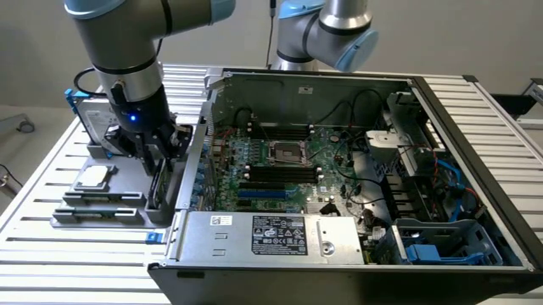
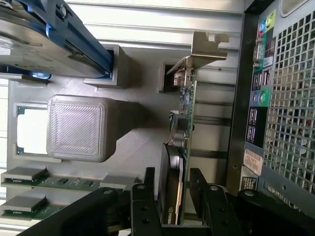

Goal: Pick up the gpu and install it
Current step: 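Pick up the gpu and move the gpu toward the slot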

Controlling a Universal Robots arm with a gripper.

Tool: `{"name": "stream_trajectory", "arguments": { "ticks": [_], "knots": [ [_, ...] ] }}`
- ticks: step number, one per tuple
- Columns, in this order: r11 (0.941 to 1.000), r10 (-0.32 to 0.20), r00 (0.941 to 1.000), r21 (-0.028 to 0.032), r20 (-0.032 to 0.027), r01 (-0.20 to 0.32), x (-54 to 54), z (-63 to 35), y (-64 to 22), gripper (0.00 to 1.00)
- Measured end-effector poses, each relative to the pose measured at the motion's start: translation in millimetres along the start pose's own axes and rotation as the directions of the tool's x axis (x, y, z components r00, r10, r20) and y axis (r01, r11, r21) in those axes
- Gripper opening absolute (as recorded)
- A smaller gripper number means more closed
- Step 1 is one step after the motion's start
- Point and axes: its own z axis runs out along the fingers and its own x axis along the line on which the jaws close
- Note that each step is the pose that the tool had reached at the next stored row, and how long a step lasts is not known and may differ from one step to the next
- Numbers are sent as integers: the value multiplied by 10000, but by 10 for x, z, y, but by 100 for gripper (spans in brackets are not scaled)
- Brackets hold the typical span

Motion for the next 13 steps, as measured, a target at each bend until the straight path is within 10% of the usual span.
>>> {"name": "stream_trajectory", "arguments": {
  "ticks": [13],
  "knots": [
    [10000, 34, 10000, 1, -2, -34, -1, 51, 6, 27]
  ]
}}
